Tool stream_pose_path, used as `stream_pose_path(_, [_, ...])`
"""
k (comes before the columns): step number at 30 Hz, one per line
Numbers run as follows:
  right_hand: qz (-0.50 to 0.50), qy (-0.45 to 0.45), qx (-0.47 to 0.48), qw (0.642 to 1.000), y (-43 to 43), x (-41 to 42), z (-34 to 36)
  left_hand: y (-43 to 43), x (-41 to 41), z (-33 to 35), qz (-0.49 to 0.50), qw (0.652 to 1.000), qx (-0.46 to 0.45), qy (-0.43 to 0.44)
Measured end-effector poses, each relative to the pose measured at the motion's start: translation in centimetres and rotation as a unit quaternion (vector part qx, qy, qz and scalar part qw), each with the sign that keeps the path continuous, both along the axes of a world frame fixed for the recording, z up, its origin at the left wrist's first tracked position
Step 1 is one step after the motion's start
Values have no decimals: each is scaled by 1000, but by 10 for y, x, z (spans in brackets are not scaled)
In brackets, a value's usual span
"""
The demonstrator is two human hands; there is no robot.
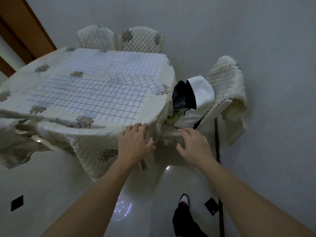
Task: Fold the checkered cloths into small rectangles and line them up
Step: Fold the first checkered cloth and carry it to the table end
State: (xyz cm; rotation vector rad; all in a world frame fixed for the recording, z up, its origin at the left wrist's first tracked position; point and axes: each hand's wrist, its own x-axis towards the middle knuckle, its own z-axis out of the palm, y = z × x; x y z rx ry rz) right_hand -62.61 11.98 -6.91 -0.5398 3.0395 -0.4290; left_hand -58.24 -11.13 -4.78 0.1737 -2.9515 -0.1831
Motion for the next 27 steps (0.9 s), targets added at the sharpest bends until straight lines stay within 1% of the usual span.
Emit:
stream_pose_path(4, [29, -14, -14, 999, 6, -75, 0, 8, -57, -5, 45, 999, 0, -16])
stream_pose_path(8, [57, -26, -8, 998, 11, -137, -1, 17, -104, -5, 74, 997, 5, -27])
stream_pose_path(15, [99, -26, -15, 995, 0, -214, -12, 12, -162, -18, 128, 990, 11, -51])
stream_pose_path(20, [125, -50, -3, 991, -15, -258, -28, -3, -194, -39, 174, 982, 26, -74])
stream_pose_path(27, [174, -56, 30, 983, -59, -328, -40, -39, -245, -72, 234, 969, 55, -65])
